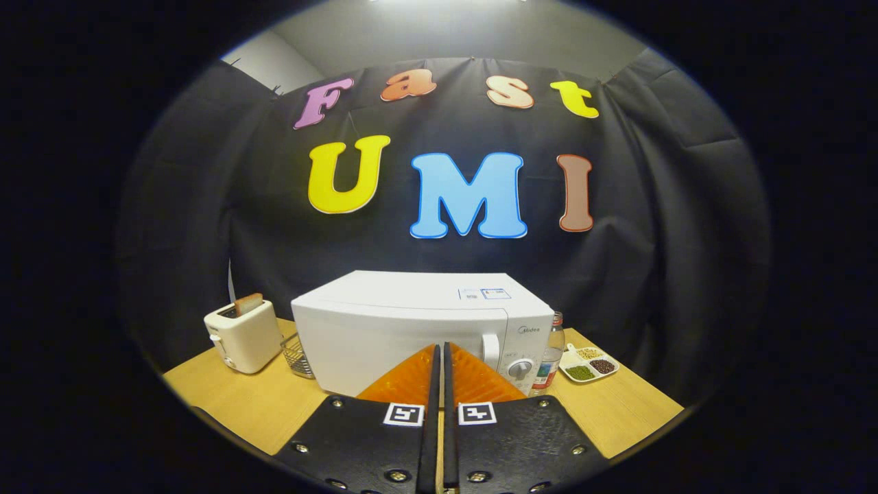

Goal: Open the microwave, put the food inside, and close the microwave door.

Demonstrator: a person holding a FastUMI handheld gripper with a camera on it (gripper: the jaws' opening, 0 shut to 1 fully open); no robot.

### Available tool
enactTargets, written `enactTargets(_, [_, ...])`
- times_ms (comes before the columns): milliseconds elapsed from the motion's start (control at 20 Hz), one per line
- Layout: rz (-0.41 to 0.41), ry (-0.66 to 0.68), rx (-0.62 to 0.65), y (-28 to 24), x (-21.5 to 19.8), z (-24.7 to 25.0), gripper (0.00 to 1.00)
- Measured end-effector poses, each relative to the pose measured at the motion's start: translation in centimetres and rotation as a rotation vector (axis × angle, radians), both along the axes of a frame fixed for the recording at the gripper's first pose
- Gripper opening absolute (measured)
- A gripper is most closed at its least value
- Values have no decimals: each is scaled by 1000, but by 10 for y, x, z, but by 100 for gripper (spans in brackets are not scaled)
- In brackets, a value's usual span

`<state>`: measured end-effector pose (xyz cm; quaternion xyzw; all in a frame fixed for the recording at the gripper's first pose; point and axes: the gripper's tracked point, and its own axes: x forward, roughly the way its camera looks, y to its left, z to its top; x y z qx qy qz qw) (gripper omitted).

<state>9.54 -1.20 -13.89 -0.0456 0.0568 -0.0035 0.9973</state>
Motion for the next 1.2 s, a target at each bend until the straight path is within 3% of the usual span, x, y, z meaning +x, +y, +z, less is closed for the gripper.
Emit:
enactTargets(300, [23, -68, -23, 19, -56, 70, 5])
enactTargets(450, [14, -85, -47, 25, -71, 88, 16])
enactTargets(500, [-25, -96, -61, 17, -73, 94, 23])
enactTargets(550, [-44, -112, -70, 13, -75, 100, 46])
enactTargets(600, [-51, -131, -70, 15, -78, 107, 56])
enactTargets(750, [-24, -119, -23, 25, -85, 112, 90])
enactTargets(850, [-19, -110, -32, 23, -85, 115, 94])
enactTargets(1200, [-22, -105, -63, 24, -88, 118, 95])
